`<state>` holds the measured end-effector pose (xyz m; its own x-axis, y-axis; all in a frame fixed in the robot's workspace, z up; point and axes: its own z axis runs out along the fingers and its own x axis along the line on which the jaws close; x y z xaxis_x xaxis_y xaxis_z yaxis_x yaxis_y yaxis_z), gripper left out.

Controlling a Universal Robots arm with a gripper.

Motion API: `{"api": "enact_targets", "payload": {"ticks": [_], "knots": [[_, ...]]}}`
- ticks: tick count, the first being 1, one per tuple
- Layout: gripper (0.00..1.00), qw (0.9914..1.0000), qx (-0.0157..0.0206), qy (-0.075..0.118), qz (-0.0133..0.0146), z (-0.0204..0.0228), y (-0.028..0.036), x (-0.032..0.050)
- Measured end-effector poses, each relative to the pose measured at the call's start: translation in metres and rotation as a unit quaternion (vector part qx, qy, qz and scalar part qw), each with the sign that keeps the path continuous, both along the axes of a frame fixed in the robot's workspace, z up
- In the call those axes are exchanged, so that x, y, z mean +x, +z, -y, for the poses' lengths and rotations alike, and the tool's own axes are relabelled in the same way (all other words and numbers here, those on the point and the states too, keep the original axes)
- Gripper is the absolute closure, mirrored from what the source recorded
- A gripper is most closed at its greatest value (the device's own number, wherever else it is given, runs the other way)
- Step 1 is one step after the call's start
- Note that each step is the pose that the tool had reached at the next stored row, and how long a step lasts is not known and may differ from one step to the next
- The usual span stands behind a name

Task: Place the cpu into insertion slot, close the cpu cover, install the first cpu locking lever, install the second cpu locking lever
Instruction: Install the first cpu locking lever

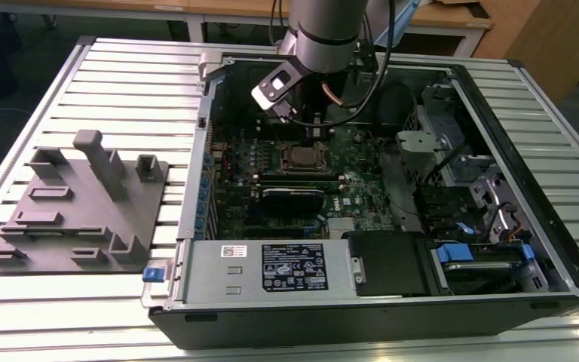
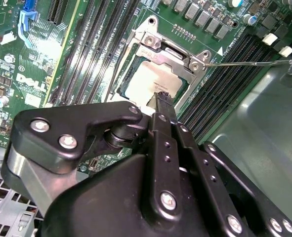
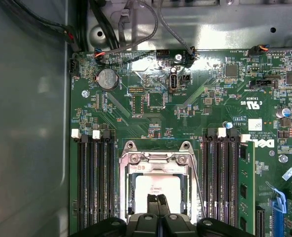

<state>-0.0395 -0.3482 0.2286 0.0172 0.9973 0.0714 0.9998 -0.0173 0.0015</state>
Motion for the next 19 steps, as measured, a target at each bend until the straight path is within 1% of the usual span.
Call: {"api": "enact_targets", "payload": {"ticks": [4,19], "knots": [[0.89,1.00000,0.0000,0.000,0.0000,0.0000,0.0002,0.0000],[0.89,1.00000,0.0001,0.000,0.0001,0.0000,0.0046,0.0000]]}}
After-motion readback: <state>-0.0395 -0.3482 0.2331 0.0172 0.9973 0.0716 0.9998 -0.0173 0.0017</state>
